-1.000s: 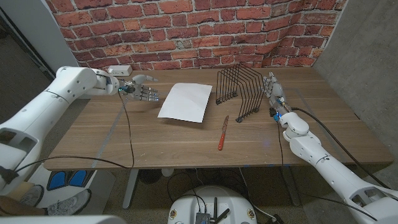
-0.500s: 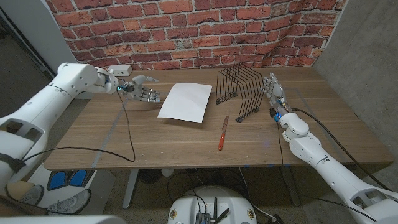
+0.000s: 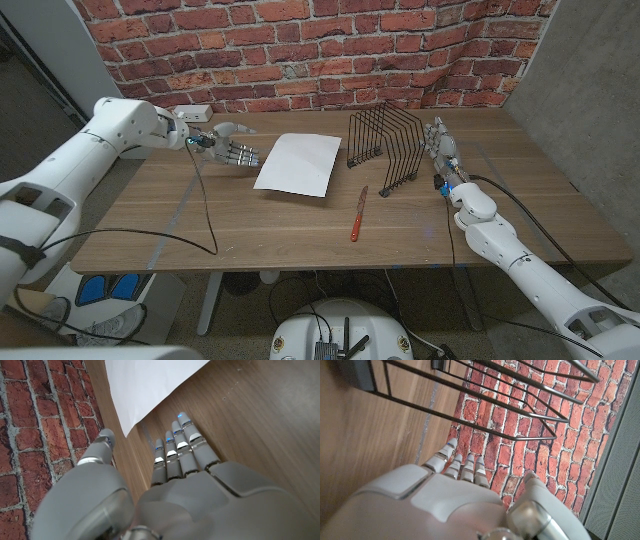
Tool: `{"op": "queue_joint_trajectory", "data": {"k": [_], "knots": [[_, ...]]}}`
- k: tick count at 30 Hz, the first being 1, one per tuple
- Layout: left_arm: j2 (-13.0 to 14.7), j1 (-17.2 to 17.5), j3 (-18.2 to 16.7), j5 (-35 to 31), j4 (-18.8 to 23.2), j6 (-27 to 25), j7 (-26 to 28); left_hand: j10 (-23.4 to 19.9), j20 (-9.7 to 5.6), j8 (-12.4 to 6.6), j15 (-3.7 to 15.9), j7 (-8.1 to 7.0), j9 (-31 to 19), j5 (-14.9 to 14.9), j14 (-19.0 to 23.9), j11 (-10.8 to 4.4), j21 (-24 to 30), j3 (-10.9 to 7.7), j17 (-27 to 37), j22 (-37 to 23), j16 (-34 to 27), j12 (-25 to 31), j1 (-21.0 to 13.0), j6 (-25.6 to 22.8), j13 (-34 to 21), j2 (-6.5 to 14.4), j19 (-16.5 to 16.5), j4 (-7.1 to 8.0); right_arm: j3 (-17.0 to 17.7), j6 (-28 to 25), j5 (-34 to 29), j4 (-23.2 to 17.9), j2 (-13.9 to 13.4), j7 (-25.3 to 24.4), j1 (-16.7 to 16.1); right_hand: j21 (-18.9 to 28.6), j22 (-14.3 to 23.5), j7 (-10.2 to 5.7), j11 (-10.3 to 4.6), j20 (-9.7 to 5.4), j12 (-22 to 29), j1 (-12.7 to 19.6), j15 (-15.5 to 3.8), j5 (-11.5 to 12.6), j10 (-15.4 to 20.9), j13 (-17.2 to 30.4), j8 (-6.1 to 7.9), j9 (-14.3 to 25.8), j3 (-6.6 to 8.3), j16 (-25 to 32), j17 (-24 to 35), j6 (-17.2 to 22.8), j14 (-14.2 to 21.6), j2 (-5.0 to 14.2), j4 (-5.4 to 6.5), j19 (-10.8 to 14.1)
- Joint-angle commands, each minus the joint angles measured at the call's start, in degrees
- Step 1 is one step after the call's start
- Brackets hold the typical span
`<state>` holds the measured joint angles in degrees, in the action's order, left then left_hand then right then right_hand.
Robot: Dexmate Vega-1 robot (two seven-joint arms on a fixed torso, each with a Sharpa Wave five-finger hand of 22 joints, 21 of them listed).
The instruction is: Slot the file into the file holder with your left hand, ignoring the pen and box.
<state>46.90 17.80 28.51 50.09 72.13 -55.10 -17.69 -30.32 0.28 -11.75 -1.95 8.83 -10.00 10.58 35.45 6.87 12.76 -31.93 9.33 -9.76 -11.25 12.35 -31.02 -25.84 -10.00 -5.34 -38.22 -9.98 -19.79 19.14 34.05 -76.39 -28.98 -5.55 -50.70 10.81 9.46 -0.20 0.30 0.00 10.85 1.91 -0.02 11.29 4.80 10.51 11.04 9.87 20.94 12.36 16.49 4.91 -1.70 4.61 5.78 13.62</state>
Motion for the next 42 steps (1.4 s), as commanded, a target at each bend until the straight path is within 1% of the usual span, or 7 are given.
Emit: {"op": "queue_joint_trajectory", "data": {"k": [1, 5, 8, 16, 27, 36, 42], "knots": [[-1.3, -3.0, 3.0, -3.1, -5.0, 0.4, -5.9, -0.4, -0.36, 0.22, 0.08, 3.43, -0.3, -0.1, 0.5, -0.18, 0.4, 0.30, 0.2, -0.3, 0.0, 0.0, -0.8, -0.5, -0.2, -0.1, -0.6, -0.05, 0.1, 0.3, -0.2, -0.6, 0.1, -0.8, -0.6, 0.3, 0.2, -0.16, 0.10, 0.02, 0.4, 0.5, -0.11, 0.5, 0.4, 0.2, 0.03, 0.1, 0.51, 0.6, 0.0, 0.5, 0.2, 2.42, -0.09, 0.4], [-2.4, -3.9, 4.0, -3.9, -7.7, 1.1, -8.6, 1.0, -0.32, 1.01, -0.49, 3.47, -0.3, -0.1, -0.3, 0.48, -0.2, 0.85, 0.2, -0.3, 0.6, -0.9, -1.0, 0.7, -0.3, -0.3, 0.2, 0.12, 0.2, 0.3, -0.3, -0.9, 0.1, -1.0, -1.0, 0.2, 0.2, -0.18, 0.00, 0.05, 0.4, 0.5, -0.11, 0.5, 0.5, 0.2, -0.01, 0.1, 0.51, 0.6, 0.0, 0.6, 0.1, 2.41, -0.10, 0.5], [-2.9, -4.2, 4.5, -4.8, -8.0, 1.3, -8.9, 1.2, -0.18, 1.24, -0.58, 3.49, -0.2, -0.1, -0.6, 0.41, -0.4, 1.03, 0.2, -0.3, 0.7, -1.1, -1.0, 1.2, -0.3, -0.2, 0.5, 0.18, 0.3, 0.1, -0.2, -1.3, 0.0, -1.3, -1.4, 0.2, 0.2, -0.22, 0.03, 0.09, 0.4, 0.5, -0.14, 0.5, 0.4, 0.2, -0.04, 0.1, 0.49, 0.6, 0.1, 0.6, 0.2, 2.41, -0.08, 0.5], [-5.0, -5.8, 6.2, -6.8, -12.0, 3.0, -12.7, 1.2, -0.27, 1.22, -0.53, 3.49, -0.3, 0.0, -0.6, 0.22, -0.5, 1.15, 0.2, -0.3, 0.8, -1.2, -1.3, 1.2, -0.3, 0.0, 0.5, 0.21, 0.5, 0.1, -0.1, -1.7, -0.1, -1.6, -2.0, 0.2, 0.2, -0.21, 0.02, 0.30, 0.4, 0.5, -0.16, 0.5, 0.5, 0.2, -0.07, 0.1, 0.47, 0.6, 0.1, 0.7, 0.2, 2.41, -0.11, 0.5], [-7.8, -7.5, 7.8, -9.0, -17.4, 4.6, -16.8, 2.5, 0.22, 1.54, -1.24, 3.49, -0.3, 0.1, -2.0, 1.04, -1.2, 1.32, 0.3, -0.3, 1.2, -1.7, -2.1, 2.3, -0.3, 0.4, 1.8, 0.14, 0.6, 0.5, 0.0, -1.1, 0.1, -1.6, -2.1, 0.2, 0.2, -0.24, 0.01, 0.40, 0.4, 0.5, -0.08, 0.5, 0.5, 0.2, -0.15, 0.1, 0.52, 0.7, 0.1, 0.7, 0.3, 2.45, -0.11, 0.7], [-9.2, -8.4, 8.6, -10.5, -20.0, 5.5, -19.0, 3.2, 0.37, 1.63, -1.73, 3.49, -0.3, 0.1, -2.9, 1.30, -1.5, 1.58, 0.3, -0.3, 1.3, -1.9, -2.4, 3.0, -0.3, 0.6, 2.6, 0.21, 0.8, 0.5, 0.1, -1.2, 0.0, -1.5, -2.2, 0.2, 0.2, -0.27, -0.05, 0.42, 0.4, 0.5, -0.15, 0.5, 0.6, 0.2, -0.17, 0.1, 0.54, 0.7, 0.1, 0.8, 0.3, 2.43, -0.06, 0.8], [-10.7, -9.1, 8.9, -11.4, -22.2, 6.5, -20.3, 3.1, 0.38, 1.53, -1.45, 3.46, -0.3, 0.2, -2.8, 0.99, -1.5, 1.55, 0.3, -0.3, 1.2, -1.8, -2.8, 3.0, -0.3, 0.8, 2.7, 0.16, 0.9, 0.4, 0.2, -1.6, -0.2, -1.6, -2.5, 0.2, 0.2, -0.28, 0.05, 0.47, 0.4, 0.5, -0.09, 0.5, 0.6, 0.2, -0.20, 0.1, 0.56, 0.7, 0.1, 0.9, 0.3, 2.45, -0.07, 0.8]]}}
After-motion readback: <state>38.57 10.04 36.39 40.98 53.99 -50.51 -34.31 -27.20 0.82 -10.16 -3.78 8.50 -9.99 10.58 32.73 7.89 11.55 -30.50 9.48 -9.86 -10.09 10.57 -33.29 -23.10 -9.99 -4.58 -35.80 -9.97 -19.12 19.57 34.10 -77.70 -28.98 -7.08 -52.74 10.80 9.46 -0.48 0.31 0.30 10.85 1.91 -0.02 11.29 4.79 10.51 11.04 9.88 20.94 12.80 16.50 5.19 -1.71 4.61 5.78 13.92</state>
